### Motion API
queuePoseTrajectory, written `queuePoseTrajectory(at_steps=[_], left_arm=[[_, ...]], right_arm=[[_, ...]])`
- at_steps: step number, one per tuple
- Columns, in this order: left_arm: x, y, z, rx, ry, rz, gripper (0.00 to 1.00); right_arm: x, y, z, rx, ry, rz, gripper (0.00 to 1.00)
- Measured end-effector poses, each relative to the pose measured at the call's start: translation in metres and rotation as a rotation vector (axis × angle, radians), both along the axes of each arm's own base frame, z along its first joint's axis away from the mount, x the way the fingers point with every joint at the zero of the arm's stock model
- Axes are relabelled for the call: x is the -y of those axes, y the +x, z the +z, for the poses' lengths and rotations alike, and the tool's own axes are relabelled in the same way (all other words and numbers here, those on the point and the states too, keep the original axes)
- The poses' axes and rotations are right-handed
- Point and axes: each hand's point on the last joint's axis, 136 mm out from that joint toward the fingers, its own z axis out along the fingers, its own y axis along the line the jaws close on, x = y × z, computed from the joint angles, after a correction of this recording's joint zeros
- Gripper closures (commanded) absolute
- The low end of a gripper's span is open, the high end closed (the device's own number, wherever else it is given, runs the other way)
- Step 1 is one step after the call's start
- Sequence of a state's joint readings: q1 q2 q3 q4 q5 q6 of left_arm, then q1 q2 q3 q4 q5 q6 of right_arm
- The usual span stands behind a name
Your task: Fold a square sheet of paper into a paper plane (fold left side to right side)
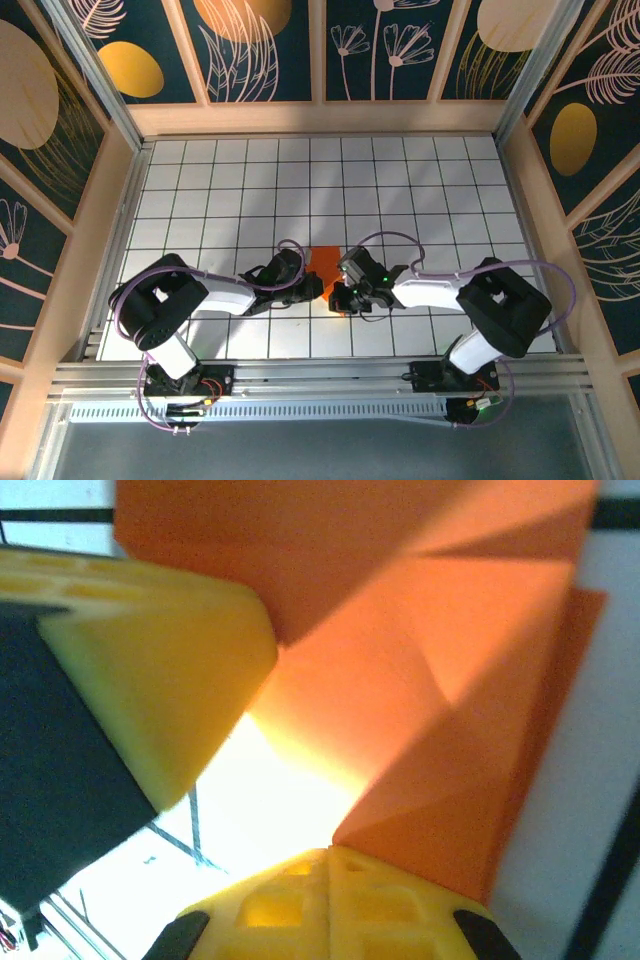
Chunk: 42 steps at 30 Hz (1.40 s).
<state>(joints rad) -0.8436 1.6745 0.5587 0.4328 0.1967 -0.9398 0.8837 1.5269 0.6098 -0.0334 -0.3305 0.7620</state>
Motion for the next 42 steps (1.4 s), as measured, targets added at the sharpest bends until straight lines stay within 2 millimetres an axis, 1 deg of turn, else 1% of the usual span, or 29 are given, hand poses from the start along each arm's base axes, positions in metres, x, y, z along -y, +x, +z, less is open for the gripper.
queuePoseTrajectory(at_steps=[6, 17, 22, 24, 26, 30, 32, 33, 34, 37, 39, 42], left_arm=[[0.000, 0.000, 0.000, 0.000, 0.000, 0.000, 1.00], [0.000, 0.000, 0.000, 0.000, 0.002, 0.001, 1.00], [0.000, 0.000, 0.000, -0.004, -0.001, 0.006, 1.00], [0.000, 0.000, 0.000, -0.008, -0.001, 0.009, 1.00], [0.000, 0.000, 0.000, -0.012, -0.001, 0.011, 1.00], [0.000, 0.001, 0.000, -0.020, -0.005, 0.021, 1.00], [0.001, 0.001, 0.001, -0.023, -0.007, 0.025, 0.99], [0.001, 0.001, 0.001, -0.025, -0.007, 0.026, 0.96], [0.001, 0.002, 0.001, -0.026, -0.007, 0.028, 0.93], [0.003, 0.006, 0.005, -0.022, -0.002, 0.040, 0.86], [0.005, 0.010, 0.009, -0.013, -0.007, 0.047, 0.84], [0.005, 0.018, 0.022, 0.005, -0.031, 0.063, 0.77]], right_arm=[[0.013, -0.011, -0.001, -0.016, -0.019, 0.000, 1.00], [0.026, -0.021, -0.001, -0.034, -0.042, 0.001, 1.00], [0.039, -0.030, 0.001, -0.057, -0.083, 0.007, 1.00], [0.046, -0.029, 0.004, -0.051, -0.094, 0.004, 1.00], [0.051, -0.024, 0.010, -0.030, -0.090, -0.006, 1.00], [0.059, -0.003, 0.030, 0.055, -0.045, -0.038, 0.82], [0.062, 0.009, 0.039, 0.106, -0.019, -0.046, 0.70], [0.063, 0.015, 0.044, 0.136, -0.004, -0.046, 0.63], [0.063, 0.021, 0.048, 0.168, 0.008, -0.044, 0.58], [0.061, 0.034, 0.057, 0.253, 0.029, -0.016, 0.45], [0.057, 0.040, 0.062, 0.309, 0.049, 0.011, 0.39], [0.051, 0.046, 0.066, 0.373, 0.078, 0.045, 0.35]])
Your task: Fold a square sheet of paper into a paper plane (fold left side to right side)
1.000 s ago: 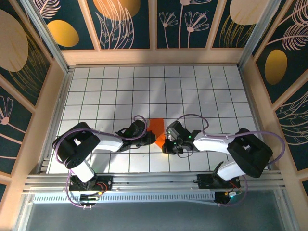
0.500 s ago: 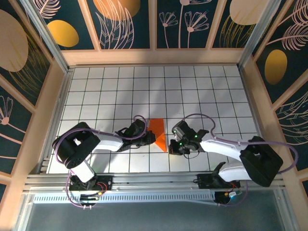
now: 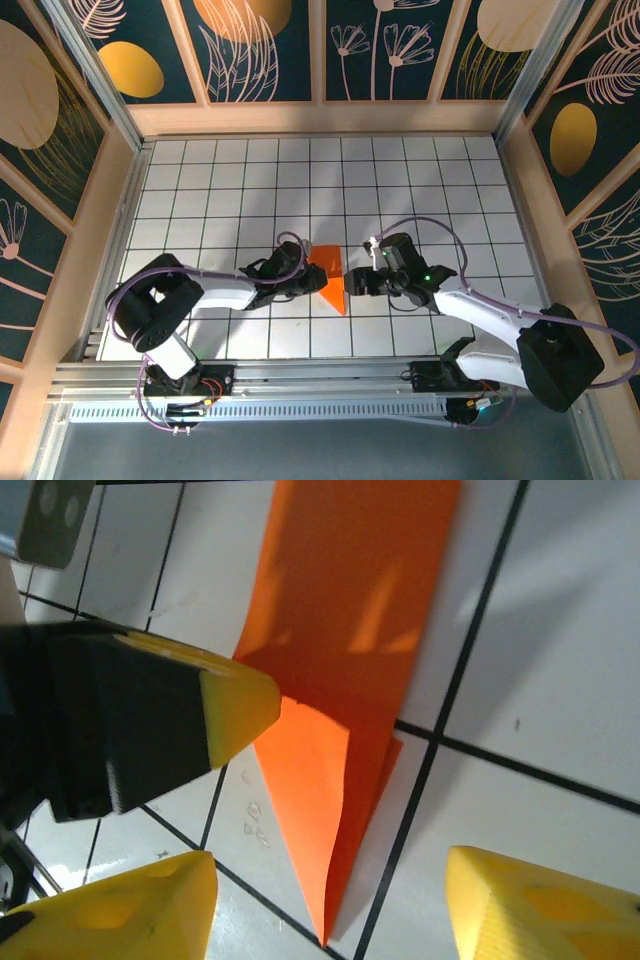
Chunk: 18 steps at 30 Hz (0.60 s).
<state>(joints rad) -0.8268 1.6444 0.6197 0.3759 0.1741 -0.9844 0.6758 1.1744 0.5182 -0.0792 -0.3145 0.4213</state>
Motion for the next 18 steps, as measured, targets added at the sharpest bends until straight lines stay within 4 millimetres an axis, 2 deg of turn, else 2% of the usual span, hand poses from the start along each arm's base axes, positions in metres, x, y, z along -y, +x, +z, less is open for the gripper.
queuePoseTrajectory(at_steps=[6, 8, 10, 14, 18], left_arm=[[-0.021, 0.022, 0.031, 0.043, -0.059, 0.086, 0.63], [-0.032, 0.024, 0.034, 0.050, -0.067, 0.112, 0.59], [-0.044, 0.023, 0.033, 0.045, -0.067, 0.136, 0.55], [-0.062, 0.014, 0.020, 0.010, -0.056, 0.171, 0.49], [-0.070, 0.006, 0.010, -0.026, -0.065, 0.182, 0.45]], right_arm=[[-0.013, 0.006, -0.011, 0.031, 0.016, 0.069, 0.33], [-0.017, 0.007, -0.016, 0.031, 0.021, 0.089, 0.34], [-0.021, 0.007, -0.018, 0.030, 0.032, 0.105, 0.37], [-0.028, 0.009, -0.021, 0.036, 0.054, 0.133, 0.48], [-0.033, 0.009, -0.029, 0.021, 0.059, 0.151, 0.61]])
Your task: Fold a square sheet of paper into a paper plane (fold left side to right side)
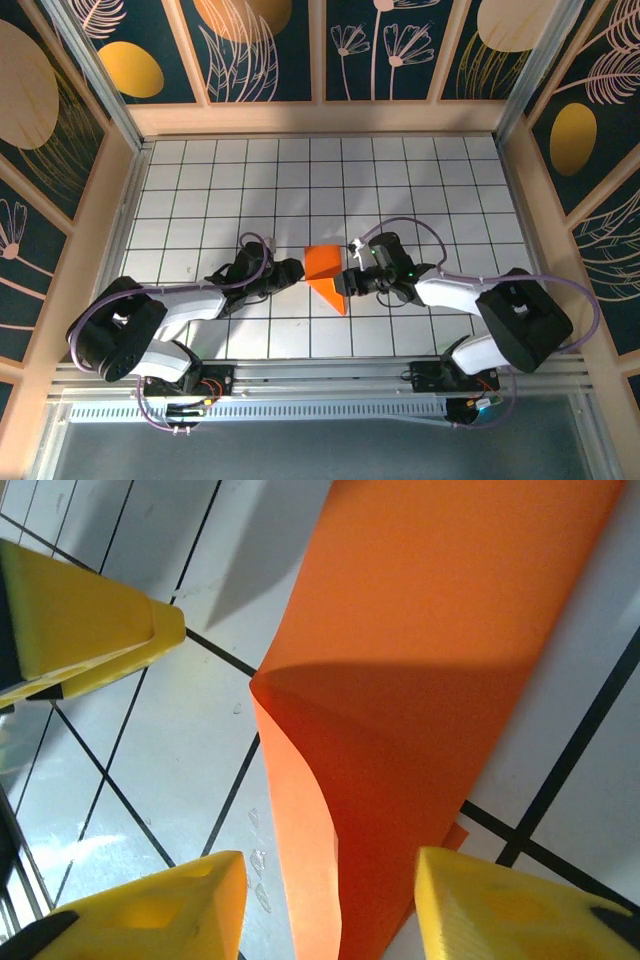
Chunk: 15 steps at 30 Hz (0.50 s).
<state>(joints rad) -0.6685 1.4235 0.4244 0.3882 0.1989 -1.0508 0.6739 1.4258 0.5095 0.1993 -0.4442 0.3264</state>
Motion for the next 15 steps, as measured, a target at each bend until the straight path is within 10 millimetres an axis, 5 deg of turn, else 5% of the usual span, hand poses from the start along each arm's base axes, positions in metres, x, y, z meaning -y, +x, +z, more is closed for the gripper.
queuePoseTrajectory(at_steps=[6, 15], left_arm=[[0.001, 0.002, 0.004, -0.004, -0.047, 0.006, 0.39], [-0.003, 0.016, 0.018, 0.022, -0.137, 0.023, 0.34]], right_arm=[[-0.001, 0.000, -0.003, -0.005, 0.001, 0.005, 1.00], [-0.001, 0.006, 0.026, 0.081, 0.049, -0.006, 1.00]])
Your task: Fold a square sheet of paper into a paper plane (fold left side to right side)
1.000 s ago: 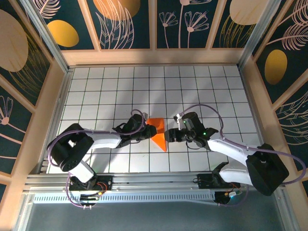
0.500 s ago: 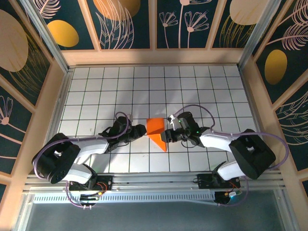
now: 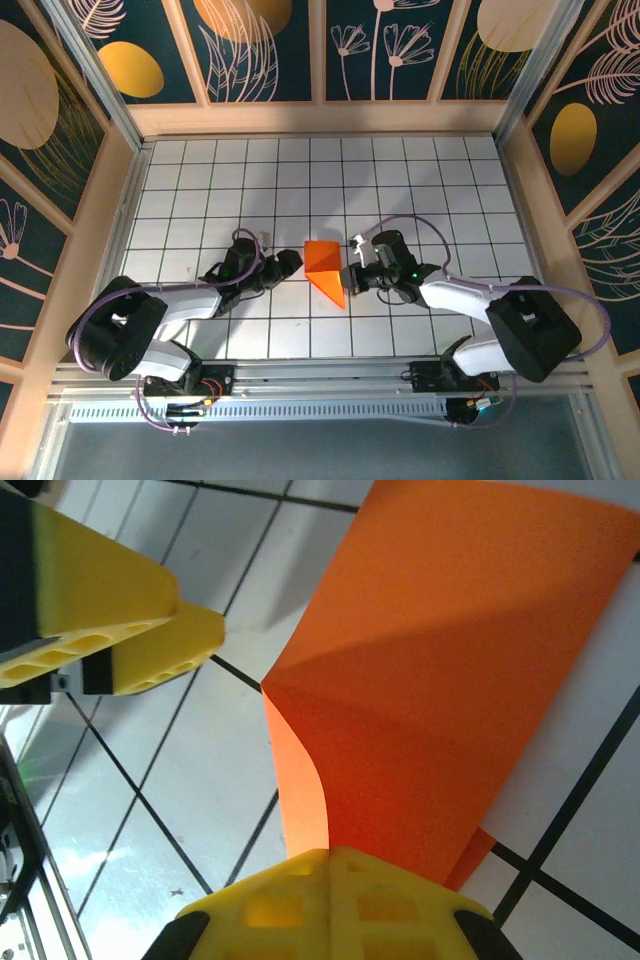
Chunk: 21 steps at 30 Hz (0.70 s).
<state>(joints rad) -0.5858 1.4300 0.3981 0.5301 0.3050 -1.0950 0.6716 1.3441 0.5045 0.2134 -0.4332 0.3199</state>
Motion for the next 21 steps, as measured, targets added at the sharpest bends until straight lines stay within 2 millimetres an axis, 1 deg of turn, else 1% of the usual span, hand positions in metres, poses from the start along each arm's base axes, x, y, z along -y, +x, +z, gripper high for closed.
queuePoseTrajectory(at_steps=[3, 8, 13, 16, 21], left_arm=[[0.002, 0.003, 0.000, 0.000, -0.024, -0.012, 0.36], [0.010, 0.005, -0.010, -0.033, -0.030, -0.042, 0.38], [0.021, 0.018, -0.010, -0.038, -0.042, -0.058, 0.41], [0.028, 0.027, -0.011, -0.035, -0.053, -0.069, 0.45], [0.038, 0.037, -0.015, -0.036, -0.057, -0.091, 0.56]], right_arm=[[0.003, -0.001, 0.004, 0.017, 0.010, -0.009, 1.00], [0.007, -0.003, 0.001, 0.015, 0.008, -0.020, 1.00], [0.009, -0.003, 0.004, 0.024, 0.018, -0.027, 1.00], [0.009, -0.002, 0.005, 0.022, 0.024, -0.033, 1.00], [0.010, -0.003, 0.004, 0.017, 0.023, -0.036, 1.00]])
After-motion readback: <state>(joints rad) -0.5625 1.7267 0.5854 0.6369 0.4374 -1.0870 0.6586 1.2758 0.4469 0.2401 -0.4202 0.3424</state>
